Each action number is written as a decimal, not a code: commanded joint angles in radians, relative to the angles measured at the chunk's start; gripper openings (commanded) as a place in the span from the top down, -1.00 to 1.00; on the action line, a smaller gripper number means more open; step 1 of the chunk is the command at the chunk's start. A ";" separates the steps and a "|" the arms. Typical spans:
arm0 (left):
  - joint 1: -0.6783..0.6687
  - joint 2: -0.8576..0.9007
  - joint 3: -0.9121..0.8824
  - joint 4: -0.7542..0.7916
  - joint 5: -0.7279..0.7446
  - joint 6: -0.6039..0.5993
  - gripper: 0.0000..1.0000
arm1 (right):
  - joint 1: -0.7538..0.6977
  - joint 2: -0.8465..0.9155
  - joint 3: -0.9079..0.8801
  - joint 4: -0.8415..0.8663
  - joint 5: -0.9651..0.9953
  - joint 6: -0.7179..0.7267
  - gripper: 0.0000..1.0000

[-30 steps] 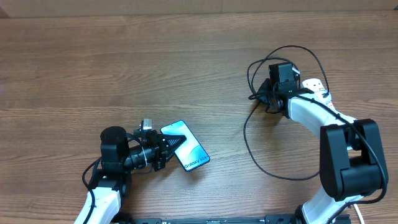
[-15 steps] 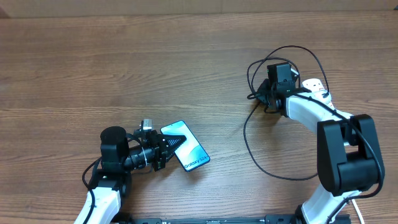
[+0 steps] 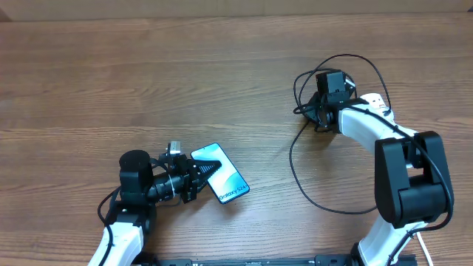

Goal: Plug charger to phone and switch on socket
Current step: 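Move the right gripper to the black cable's USB-C plug near the power strip, then grasp the USB-C plug with the right gripper and lift it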

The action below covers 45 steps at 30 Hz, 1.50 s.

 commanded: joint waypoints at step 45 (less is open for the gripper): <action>-0.006 0.003 0.011 0.115 0.064 0.027 0.92 | 0.076 -0.086 0.390 -0.594 -0.229 -0.298 0.92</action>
